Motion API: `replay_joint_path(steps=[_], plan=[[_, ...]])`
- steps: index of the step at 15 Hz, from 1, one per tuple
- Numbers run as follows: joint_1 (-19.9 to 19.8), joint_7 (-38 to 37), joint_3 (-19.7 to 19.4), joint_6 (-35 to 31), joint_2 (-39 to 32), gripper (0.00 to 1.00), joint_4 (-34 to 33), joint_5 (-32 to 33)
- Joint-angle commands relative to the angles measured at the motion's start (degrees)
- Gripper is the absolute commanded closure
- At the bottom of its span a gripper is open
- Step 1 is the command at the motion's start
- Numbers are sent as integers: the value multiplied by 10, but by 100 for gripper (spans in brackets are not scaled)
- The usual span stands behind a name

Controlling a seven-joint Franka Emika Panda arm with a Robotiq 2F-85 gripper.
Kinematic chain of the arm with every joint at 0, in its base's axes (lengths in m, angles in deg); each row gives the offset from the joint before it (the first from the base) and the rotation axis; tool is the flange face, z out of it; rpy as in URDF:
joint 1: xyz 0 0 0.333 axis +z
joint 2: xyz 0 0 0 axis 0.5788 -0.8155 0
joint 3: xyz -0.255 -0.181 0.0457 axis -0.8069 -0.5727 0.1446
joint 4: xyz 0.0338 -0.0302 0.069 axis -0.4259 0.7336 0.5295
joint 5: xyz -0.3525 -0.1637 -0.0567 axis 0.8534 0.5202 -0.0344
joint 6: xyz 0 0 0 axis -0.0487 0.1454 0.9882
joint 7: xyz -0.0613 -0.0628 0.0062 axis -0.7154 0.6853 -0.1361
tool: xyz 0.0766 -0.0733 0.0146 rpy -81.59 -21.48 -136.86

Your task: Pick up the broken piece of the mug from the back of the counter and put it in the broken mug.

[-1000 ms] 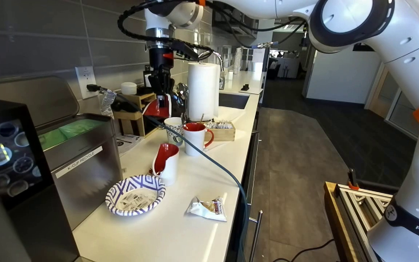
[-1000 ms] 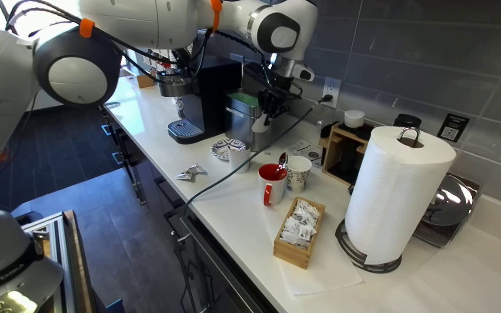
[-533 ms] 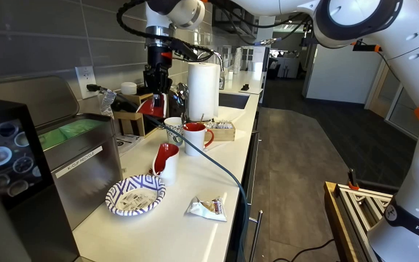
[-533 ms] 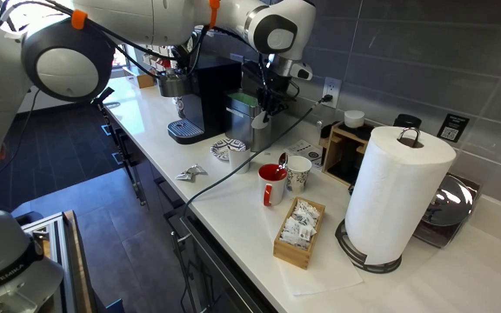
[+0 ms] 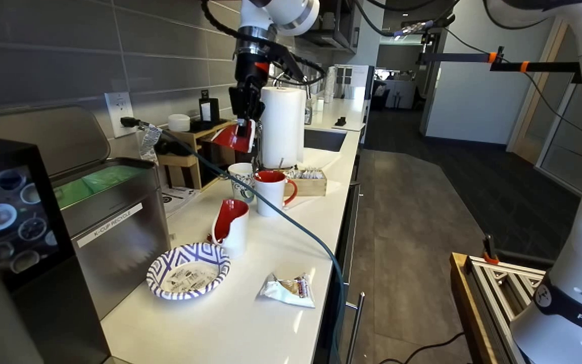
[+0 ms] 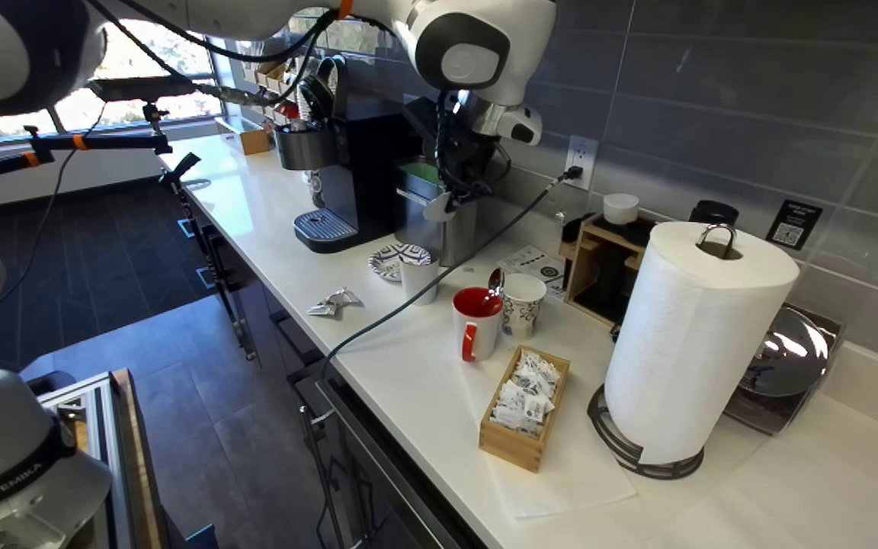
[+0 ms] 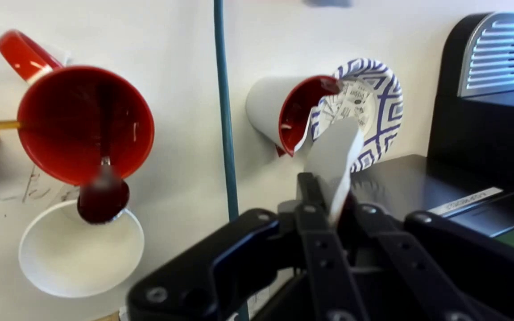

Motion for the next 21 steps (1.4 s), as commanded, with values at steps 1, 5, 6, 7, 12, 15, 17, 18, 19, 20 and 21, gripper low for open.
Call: replay_joint_path(steps=[1,5,6,7,12,15,17,18,19,20,21], plan=[[-12,138,-34,36,90,97,137,-66],[-5,289,-78,63,181,97,249,-87],[1,311,-90,64,205,97,276,-90],[7,329,-101,64,229,97,305,-94],[43,322,-138,67,252,89,324,-78],[68,260,-130,5,308,97,384,-81],[88,207,-124,-45,342,97,422,-87],[99,170,-120,-75,362,97,441,-85],[110,139,-117,-105,378,97,460,-84],[118,110,-115,-133,395,97,479,-87],[127,83,-114,-164,408,97,497,-84]])
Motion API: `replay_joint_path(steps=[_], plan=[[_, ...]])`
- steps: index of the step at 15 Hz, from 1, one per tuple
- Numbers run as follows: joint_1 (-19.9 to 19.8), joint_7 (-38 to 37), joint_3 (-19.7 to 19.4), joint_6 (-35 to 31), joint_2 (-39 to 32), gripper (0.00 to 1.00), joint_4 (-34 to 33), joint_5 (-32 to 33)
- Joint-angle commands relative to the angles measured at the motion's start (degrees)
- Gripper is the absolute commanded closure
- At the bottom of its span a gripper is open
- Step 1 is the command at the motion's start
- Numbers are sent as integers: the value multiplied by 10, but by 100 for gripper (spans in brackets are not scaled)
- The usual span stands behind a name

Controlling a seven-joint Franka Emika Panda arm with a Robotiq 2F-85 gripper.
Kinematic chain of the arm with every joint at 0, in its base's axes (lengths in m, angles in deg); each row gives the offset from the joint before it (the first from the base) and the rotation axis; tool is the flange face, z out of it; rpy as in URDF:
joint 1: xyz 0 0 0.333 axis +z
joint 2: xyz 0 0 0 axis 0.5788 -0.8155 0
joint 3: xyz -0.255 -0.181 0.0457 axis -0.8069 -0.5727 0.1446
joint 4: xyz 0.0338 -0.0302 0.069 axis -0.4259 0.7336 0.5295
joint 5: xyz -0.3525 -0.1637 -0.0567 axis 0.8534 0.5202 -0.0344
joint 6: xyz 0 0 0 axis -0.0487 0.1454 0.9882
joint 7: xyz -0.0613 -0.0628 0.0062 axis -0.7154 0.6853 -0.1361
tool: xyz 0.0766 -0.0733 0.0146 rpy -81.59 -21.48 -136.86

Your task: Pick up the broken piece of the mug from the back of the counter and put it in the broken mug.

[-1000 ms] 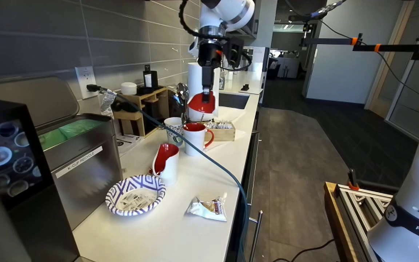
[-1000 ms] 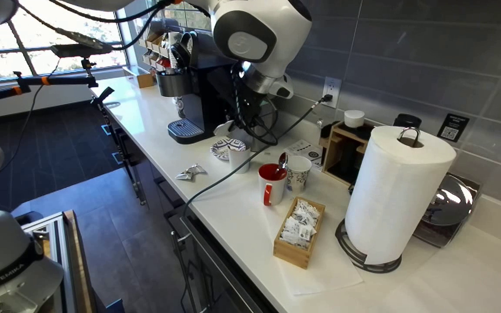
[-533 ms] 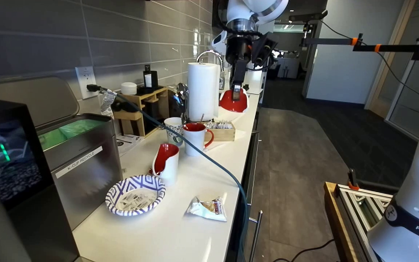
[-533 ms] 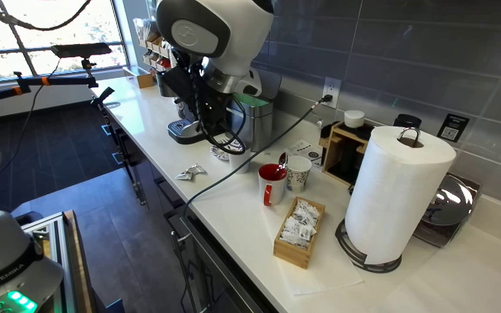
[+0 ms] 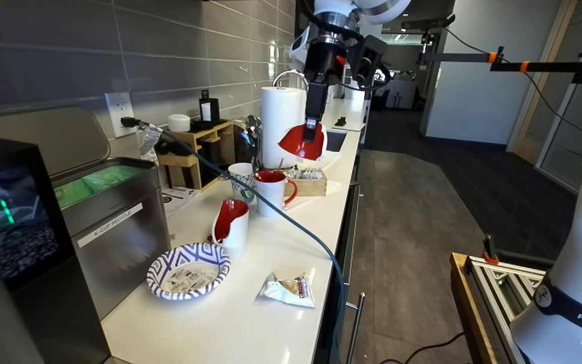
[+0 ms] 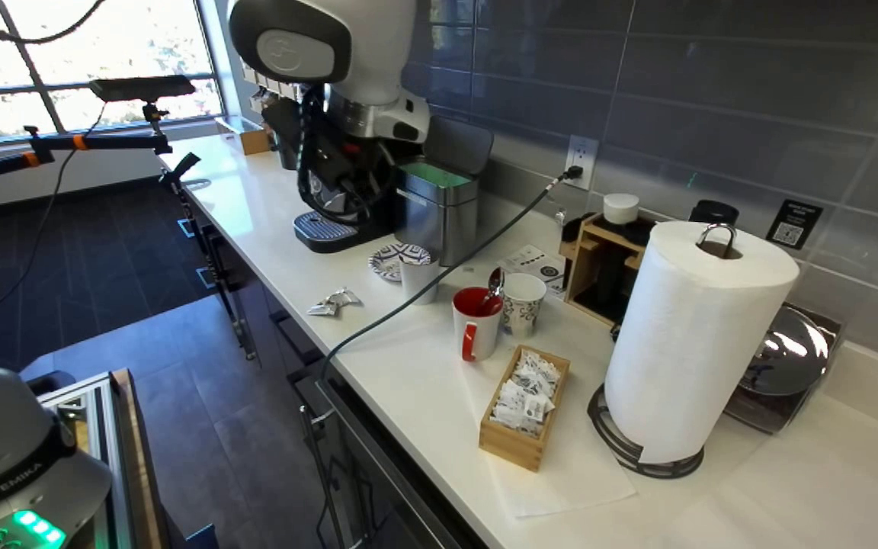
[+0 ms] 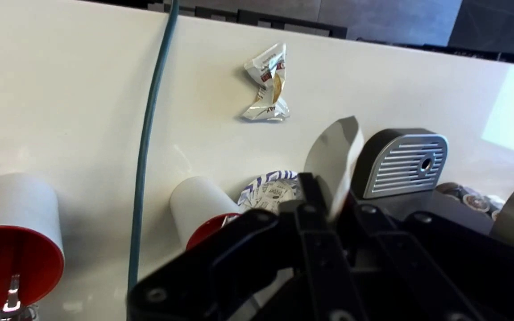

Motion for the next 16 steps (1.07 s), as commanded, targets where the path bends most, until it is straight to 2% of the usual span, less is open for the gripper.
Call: replay_joint_path(steps=[1,4,8,12,16], plan=[[32,-103,2,-107,85,97,97,-7],[51,-183,18,-211,118,97,155,6],[78,-265,61,-325,92,97,185,59],[87,-354,105,-380,19,97,157,170],[89,-402,110,-367,-60,97,83,264]])
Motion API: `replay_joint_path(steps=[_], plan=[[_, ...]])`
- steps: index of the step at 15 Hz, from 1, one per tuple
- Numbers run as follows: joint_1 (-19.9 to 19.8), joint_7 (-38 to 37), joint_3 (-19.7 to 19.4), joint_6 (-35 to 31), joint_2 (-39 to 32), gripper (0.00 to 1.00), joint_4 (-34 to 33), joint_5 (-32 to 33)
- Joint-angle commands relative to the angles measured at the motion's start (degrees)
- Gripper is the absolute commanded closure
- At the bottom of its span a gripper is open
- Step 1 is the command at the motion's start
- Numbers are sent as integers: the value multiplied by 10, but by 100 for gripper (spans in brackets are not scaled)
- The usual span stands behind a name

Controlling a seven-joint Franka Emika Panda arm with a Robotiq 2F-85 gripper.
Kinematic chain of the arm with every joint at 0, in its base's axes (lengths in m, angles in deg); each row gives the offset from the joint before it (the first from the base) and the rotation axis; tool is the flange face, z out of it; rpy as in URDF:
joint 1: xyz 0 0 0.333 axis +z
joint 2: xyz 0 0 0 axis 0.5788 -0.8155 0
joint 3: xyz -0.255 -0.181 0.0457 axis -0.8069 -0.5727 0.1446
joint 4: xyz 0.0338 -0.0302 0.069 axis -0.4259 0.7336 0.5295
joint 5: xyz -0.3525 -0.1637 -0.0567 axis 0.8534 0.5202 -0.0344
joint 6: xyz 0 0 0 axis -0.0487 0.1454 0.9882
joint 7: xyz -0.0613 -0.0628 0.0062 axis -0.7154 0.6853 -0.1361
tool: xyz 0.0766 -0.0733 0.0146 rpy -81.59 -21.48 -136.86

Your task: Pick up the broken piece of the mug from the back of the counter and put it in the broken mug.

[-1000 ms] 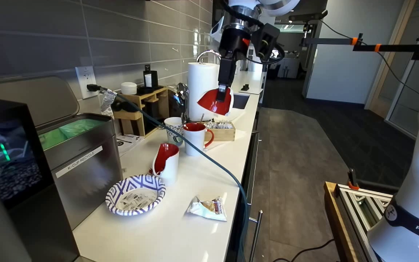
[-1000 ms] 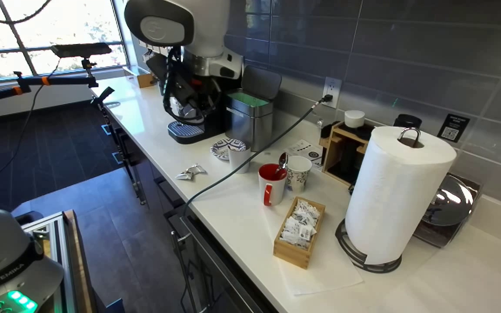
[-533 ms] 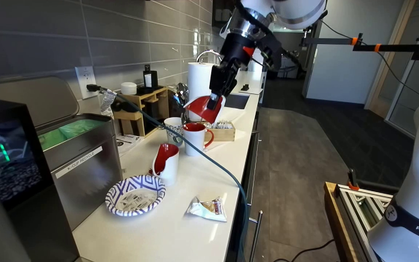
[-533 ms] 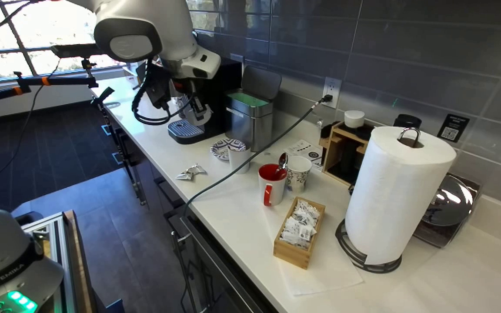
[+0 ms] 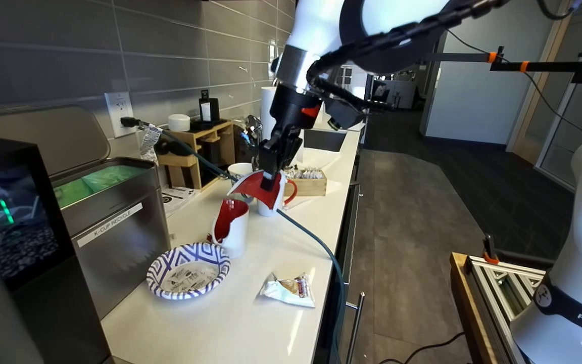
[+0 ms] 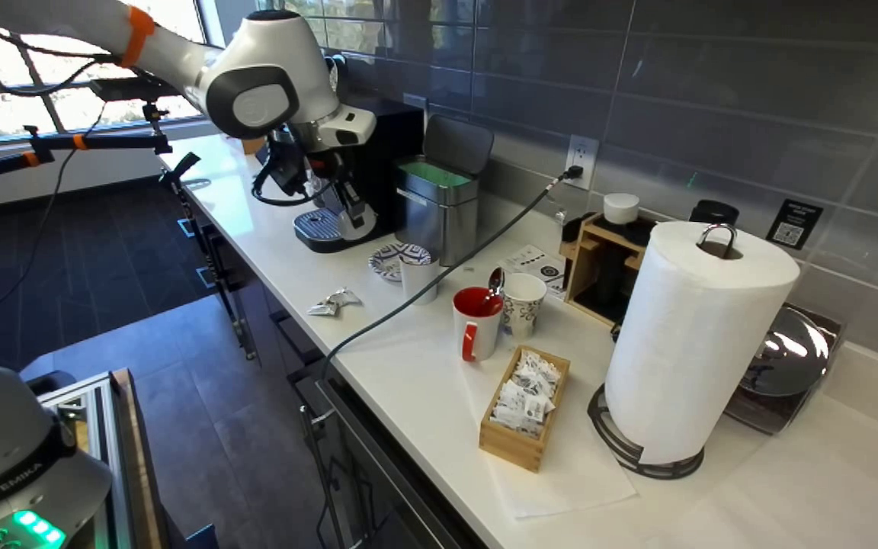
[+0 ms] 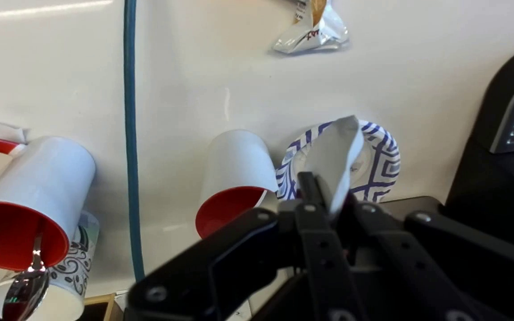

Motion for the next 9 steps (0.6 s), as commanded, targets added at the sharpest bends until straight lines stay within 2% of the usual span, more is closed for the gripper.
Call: replay_joint_path(steps=[1,4,5,6,8,9], plan=[[4,-30,-7,10,-85,97,-84,68],[8,5,-23,31,-157,97,-171,70],[13,-8,-23,4,-101,97,-103,61],[13,-5,-26,5,-116,89,-120,60],[14,-5,-28,5,-120,89,-121,60],[15,-5,-27,5,-117,97,-119,60]])
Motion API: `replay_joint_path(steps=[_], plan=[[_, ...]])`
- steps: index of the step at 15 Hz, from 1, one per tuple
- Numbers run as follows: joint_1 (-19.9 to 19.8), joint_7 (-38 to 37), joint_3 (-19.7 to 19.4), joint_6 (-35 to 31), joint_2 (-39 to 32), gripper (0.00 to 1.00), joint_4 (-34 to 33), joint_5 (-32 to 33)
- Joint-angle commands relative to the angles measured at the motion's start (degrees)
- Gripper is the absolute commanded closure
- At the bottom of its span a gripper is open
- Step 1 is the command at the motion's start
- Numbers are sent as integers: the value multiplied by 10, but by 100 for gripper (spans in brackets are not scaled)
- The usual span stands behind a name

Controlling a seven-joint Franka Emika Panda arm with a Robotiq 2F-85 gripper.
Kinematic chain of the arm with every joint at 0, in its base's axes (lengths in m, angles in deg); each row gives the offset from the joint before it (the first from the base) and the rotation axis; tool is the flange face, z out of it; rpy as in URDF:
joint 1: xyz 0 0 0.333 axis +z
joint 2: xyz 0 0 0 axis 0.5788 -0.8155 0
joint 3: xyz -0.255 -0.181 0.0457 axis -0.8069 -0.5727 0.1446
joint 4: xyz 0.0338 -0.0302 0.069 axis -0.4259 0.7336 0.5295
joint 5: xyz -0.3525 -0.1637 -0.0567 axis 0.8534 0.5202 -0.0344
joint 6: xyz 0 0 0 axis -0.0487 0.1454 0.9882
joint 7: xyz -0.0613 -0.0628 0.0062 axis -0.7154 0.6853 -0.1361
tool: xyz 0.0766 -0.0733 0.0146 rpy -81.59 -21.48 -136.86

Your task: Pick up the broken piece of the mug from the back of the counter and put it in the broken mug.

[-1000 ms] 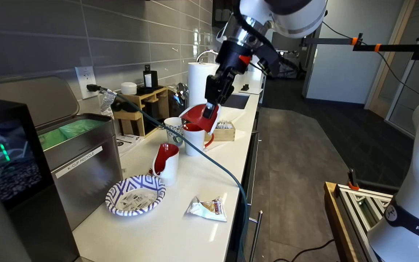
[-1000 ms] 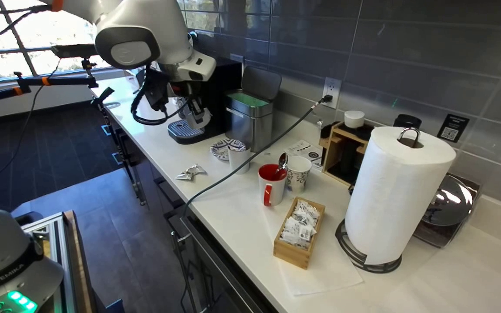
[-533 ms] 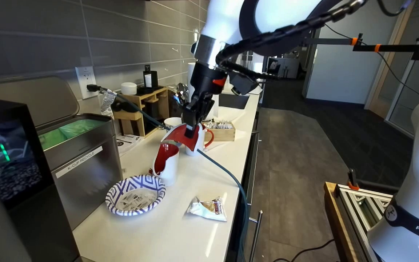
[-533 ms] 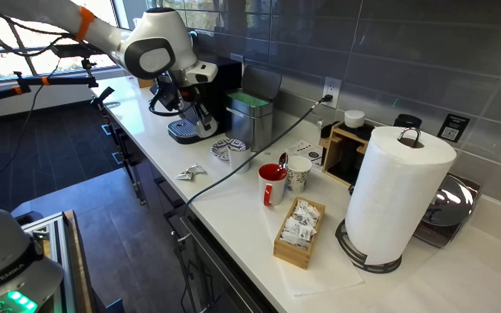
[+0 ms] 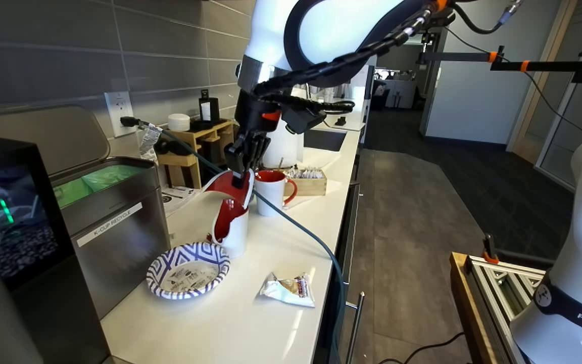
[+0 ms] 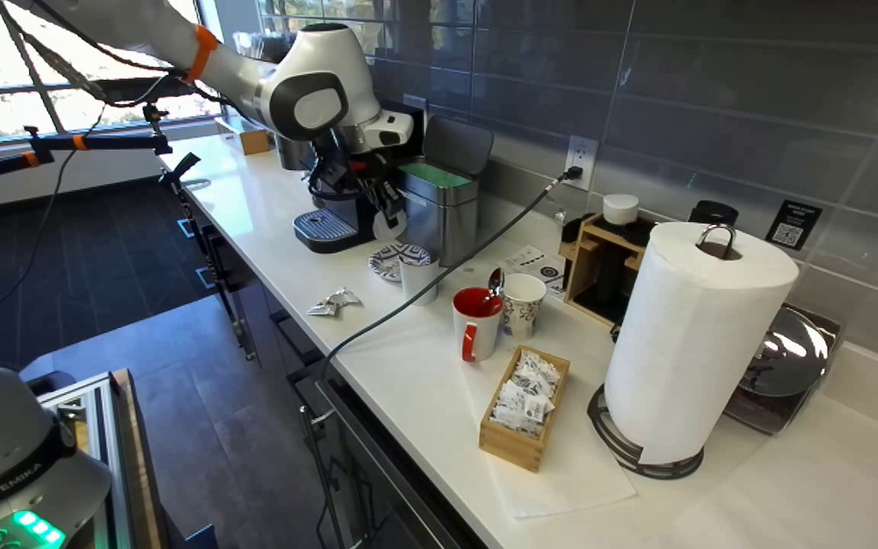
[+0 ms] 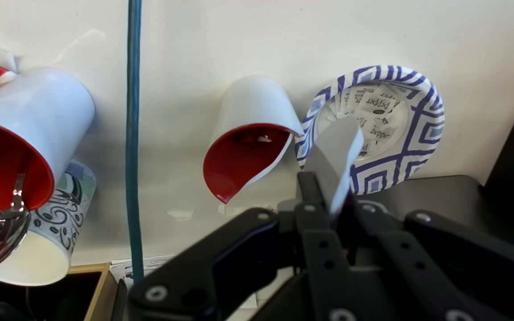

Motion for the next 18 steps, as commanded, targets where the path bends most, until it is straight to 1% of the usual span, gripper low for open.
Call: replay_joint_path(steps=[1,7,8,11,14,18], plan=[[12,2,-12,1,-9,97,-9,-3],[23,-25,-16,-9,-82,97,-73,28],[26,-33,-18,-1,-96,97,-91,33],[37,-65,-32,14,-134,97,-135,61],[46,-82,-48,12,-170,97,-170,76],[48,-74,-62,35,-208,97,-210,69]])
